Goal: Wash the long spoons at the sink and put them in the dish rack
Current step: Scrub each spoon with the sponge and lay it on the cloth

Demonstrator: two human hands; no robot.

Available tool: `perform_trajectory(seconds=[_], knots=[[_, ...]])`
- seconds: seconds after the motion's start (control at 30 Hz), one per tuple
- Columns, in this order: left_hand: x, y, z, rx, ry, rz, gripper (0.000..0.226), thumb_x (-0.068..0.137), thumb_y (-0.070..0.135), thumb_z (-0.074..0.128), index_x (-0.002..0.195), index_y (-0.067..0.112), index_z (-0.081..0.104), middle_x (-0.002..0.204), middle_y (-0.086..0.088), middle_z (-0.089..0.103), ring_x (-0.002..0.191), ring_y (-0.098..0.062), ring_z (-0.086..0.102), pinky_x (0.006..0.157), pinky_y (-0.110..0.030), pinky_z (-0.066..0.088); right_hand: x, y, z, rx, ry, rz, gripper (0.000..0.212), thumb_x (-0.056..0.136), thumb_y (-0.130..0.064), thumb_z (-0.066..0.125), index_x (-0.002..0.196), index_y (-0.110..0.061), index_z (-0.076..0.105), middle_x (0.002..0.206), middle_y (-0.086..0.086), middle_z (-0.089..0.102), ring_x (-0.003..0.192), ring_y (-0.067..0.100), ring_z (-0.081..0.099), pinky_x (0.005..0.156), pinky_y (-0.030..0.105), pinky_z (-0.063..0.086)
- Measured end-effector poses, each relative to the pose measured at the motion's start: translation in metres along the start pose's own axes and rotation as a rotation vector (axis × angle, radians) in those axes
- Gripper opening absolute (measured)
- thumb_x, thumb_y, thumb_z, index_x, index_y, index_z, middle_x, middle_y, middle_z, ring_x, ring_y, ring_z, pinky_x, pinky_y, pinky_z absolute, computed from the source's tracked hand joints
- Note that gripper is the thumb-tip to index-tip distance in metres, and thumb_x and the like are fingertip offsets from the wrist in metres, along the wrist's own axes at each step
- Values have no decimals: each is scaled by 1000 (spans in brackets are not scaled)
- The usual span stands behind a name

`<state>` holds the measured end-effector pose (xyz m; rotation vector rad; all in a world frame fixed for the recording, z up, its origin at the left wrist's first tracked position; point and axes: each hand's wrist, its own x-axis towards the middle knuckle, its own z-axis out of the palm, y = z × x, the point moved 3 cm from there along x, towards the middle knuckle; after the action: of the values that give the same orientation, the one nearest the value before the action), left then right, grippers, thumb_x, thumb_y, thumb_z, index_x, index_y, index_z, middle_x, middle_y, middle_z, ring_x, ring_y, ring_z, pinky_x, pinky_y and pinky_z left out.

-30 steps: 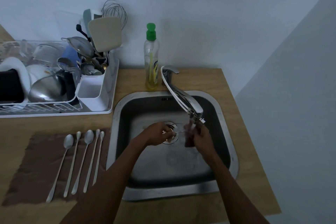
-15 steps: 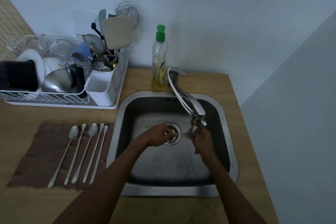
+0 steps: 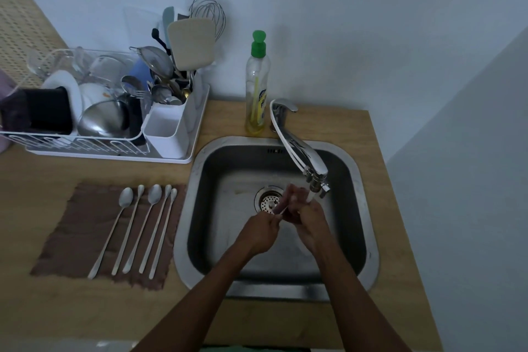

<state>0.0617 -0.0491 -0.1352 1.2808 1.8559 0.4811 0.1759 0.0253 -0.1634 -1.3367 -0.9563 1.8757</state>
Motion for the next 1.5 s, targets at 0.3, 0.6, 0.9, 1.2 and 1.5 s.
perform_trajectory(seconds=[0.3,0.6,0.9,1.2,1.5], knots=[[-17,13,27,-219,3,-125,37,100,12,36,65,16,47,60,-2,44,53,-7,39,51,-22,31,3,1,2,46,53,90,19,99,0,50,109,-1,65,91,19,70,92,39,70,88,62,55],[-26,12,42,-329,97,-186,42,104,23,32,65,12,44,54,4,39,48,-8,35,59,-28,32,11,-1,2,32,126,240,12,96,-10,64,103,0,65,85,14,71,76,26,69,75,51,59],[-32,28,42,-469,-13,-330,27,102,19,35,89,12,58,65,0,48,54,-11,43,48,-22,35,25,-6,5,114,69,249,18,100,-17,57,116,-10,61,108,19,72,99,30,71,82,52,60],[-31,21,67,-349,42,-249,34,99,12,36,69,13,51,79,-6,59,67,-14,54,68,-28,39,6,-3,-13,-60,-69,274,20,102,-18,52,103,-5,66,71,8,68,64,21,65,68,41,59],[-42,25,81,-289,71,-191,40,104,18,32,65,22,40,65,5,44,64,-11,46,64,-27,34,4,-3,-19,-11,-58,191,17,100,-4,52,107,-8,66,89,10,72,75,18,67,73,45,61]])
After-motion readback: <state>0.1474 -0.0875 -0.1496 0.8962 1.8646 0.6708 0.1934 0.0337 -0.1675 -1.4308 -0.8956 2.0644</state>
